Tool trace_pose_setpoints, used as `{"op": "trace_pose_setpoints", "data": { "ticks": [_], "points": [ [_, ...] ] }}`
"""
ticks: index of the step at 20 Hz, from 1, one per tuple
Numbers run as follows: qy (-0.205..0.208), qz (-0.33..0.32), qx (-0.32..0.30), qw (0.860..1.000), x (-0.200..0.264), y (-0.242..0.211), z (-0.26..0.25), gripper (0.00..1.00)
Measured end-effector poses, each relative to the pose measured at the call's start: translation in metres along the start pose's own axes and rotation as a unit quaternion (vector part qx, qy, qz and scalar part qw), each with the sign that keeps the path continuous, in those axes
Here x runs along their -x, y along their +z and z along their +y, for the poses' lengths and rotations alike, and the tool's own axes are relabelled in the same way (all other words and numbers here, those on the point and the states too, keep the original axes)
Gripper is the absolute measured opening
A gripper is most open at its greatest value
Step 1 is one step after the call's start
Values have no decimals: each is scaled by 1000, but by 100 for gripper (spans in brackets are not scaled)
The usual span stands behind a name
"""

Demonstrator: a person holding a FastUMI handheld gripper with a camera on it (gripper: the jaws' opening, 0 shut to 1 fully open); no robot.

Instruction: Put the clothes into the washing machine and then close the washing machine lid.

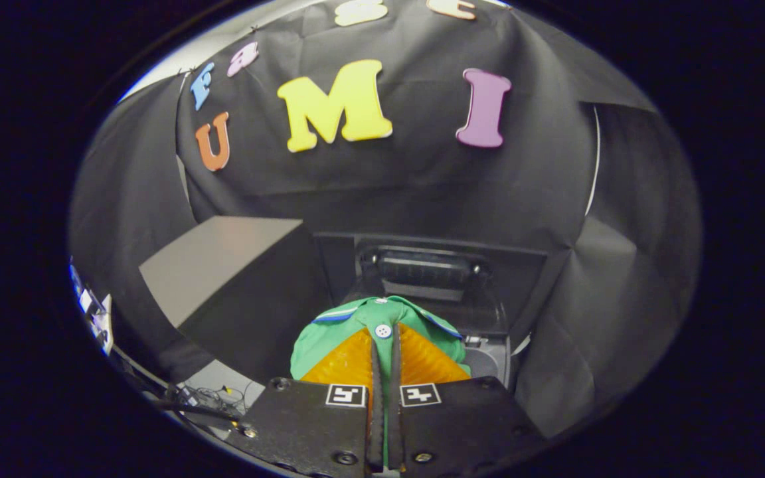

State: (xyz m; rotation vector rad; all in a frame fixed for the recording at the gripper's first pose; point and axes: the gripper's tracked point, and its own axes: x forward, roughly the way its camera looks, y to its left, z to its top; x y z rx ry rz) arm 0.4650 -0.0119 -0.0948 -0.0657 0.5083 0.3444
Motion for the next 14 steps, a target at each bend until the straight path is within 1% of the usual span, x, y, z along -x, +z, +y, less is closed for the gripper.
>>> {"op": "trace_pose_setpoints", "data": {
  "ticks": [4, 9, 14],
  "points": [
    [0, 52, 8, 999, -56, -41, 0, 6],
    [-6, 106, 21, 994, -106, -84, 0, 6],
    [-22, 168, -8, 986, -144, -121, -1, 6]
  ]
}}
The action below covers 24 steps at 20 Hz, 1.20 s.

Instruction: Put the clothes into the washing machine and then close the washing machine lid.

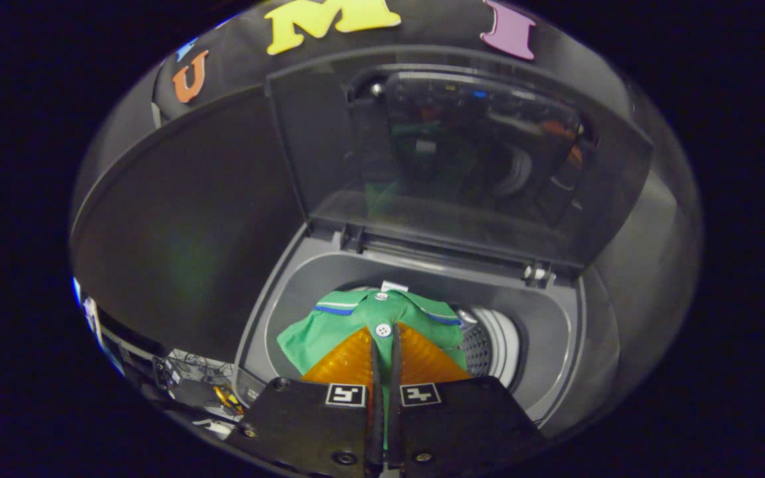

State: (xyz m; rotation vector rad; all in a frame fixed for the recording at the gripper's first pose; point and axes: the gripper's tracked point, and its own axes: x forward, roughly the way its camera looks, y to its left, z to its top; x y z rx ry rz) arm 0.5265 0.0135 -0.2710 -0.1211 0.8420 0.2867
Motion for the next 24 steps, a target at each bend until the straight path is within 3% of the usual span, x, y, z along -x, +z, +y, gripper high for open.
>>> {"op": "trace_pose_setpoints", "data": {
  "ticks": [5, 10, 20, 24],
  "points": [
    [-43, 48, -45, 997, -30, -18, -12, 6],
    [-56, 106, -124, 985, -53, -59, -21, 6],
    [-68, 97, -137, 983, -40, -67, -22, 14],
    [-77, 73, -120, 987, -33, -59, -25, 52]
  ]
}}
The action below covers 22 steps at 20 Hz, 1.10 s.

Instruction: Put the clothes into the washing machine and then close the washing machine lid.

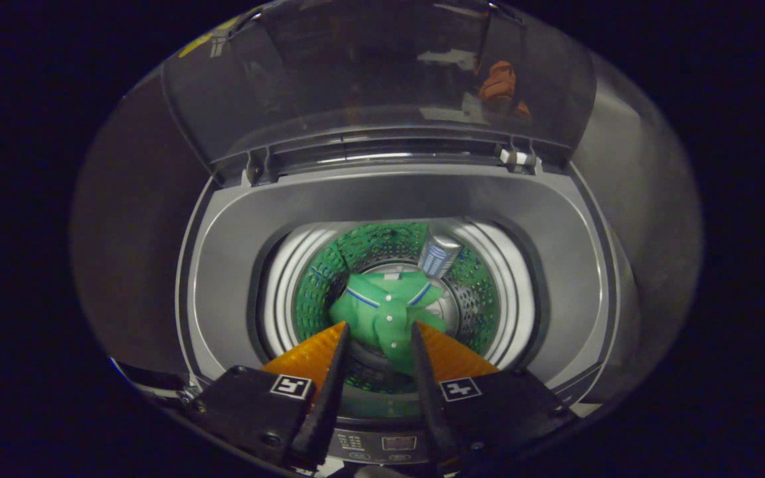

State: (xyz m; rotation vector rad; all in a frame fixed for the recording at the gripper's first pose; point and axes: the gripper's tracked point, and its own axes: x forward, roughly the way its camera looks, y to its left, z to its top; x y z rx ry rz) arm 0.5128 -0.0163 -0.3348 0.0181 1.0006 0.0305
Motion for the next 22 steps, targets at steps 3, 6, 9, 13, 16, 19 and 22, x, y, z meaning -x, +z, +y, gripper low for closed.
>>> {"op": "trace_pose_setpoints", "data": {
  "ticks": [3, 6, 9, 13, 16, 19, 22],
  "points": [
    [-3, -14, 11, 1000, 7, 5, 0, 61],
    [-8, -25, 15, 1000, 11, 9, -3, 61],
    [-17, -50, 24, 998, 19, 20, -9, 61],
    [-16, -95, 36, 995, 44, 43, -12, 61],
    [-4, -140, 43, 989, 71, 71, -8, 61],
    [5, -192, 49, 980, 110, 104, -5, 61],
    [16, -237, 50, 970, 150, 137, -6, 62]
  ]
}}
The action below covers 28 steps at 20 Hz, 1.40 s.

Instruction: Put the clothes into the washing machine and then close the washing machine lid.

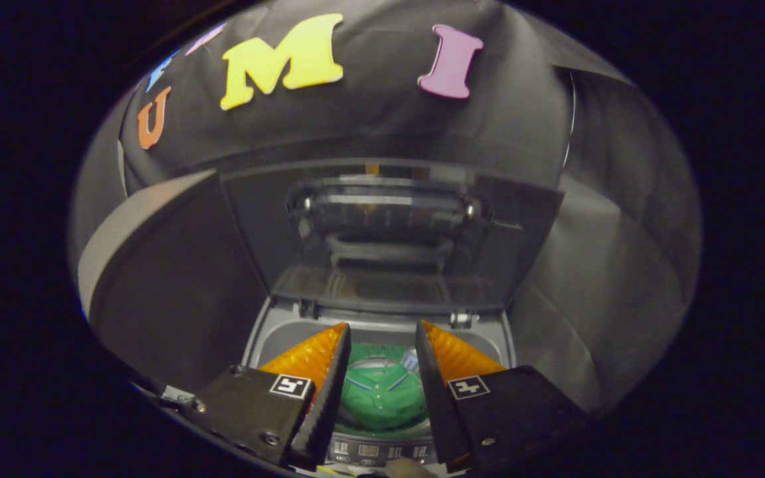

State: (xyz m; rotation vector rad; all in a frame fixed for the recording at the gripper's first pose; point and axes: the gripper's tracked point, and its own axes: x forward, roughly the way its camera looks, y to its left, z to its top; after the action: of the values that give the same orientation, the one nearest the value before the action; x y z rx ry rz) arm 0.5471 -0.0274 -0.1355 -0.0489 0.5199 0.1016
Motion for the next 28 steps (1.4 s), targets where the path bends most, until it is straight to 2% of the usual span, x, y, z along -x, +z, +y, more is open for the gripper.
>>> {"op": "trace_pose_setpoints", "data": {
  "ticks": [5, 12, 16, 24, 28],
  "points": [
    [6, -56, -3, 998, 19, 69, -4, 63],
    [-3, -90, -14, 996, 5, 141, -8, 63],
    [-14, -83, -10, 996, -24, 155, -7, 63],
    [-30, -60, -17, 998, -67, 141, -3, 63],
    [-30, -96, -14, 995, -67, 144, -4, 68]
  ]
}}
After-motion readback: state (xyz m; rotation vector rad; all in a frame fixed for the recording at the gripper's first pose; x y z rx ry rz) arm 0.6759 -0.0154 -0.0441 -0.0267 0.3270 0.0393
